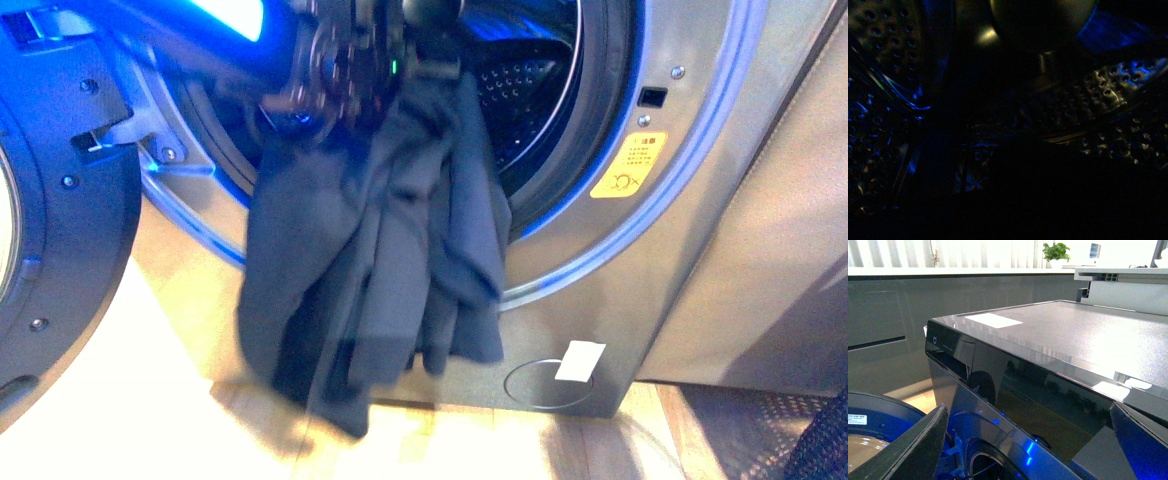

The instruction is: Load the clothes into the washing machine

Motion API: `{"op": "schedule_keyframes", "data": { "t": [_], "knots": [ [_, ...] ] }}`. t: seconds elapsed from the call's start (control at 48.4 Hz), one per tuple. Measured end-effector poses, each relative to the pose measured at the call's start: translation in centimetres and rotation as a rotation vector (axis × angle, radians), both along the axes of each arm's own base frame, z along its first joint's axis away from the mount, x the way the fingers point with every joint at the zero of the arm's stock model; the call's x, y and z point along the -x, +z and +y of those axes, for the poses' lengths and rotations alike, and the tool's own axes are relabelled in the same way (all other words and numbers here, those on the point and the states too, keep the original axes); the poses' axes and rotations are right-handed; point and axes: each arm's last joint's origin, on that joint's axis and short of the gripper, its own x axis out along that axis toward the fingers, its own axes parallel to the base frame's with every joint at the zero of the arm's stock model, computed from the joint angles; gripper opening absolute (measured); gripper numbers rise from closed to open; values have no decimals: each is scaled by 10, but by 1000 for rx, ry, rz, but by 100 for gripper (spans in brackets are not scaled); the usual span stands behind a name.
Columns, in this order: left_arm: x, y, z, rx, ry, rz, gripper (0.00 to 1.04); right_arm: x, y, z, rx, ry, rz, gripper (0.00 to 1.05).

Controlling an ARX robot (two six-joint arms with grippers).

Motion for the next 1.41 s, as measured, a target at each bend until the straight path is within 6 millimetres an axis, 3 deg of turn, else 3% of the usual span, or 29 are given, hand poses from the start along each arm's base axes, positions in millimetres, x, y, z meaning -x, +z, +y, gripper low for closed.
{"op": "schedule_keyframes", "data": {
  "t": [0.145, 0.31, 0.455, 0.62, 0.765, 0.889, 0.972, 1.137, 1.406],
  "knots": [
    [-10, 12, 3, -2, 21, -9, 6, 0, 0, 0, 0, 0, 0, 97],
    [-23, 8, 1, -11, 26, 17, 6, 1, 1, 1, -8, -31, -12, 97],
    [-28, -4, -1, -20, 25, 49, 6, 5, 1, -3, -114, -415, -70, 97],
    [-30, -3, -1, -17, 24, 39, 6, 26, -14, -24, -156, -543, -48, 97],
    [-29, 10, -4, -6, 18, 0, 6, 57, -45, -37, -186, -595, -13, 97],
    [-28, 14, -4, -2, 22, -11, 6, 86, -93, -46, -220, -678, 49, 97],
    [-28, 14, -4, -2, 24, -10, 6, 91, -119, -47, -243, -714, 98, 97],
    [-27, 14, -8, 0, 17, -14, 6, 100, -168, -55, -56, -763, 155, 73],
    [-23, 16, -21, 6, -2, -27, 6, 125, -231, -74, -17, -778, 132, 30]
  ]
}}
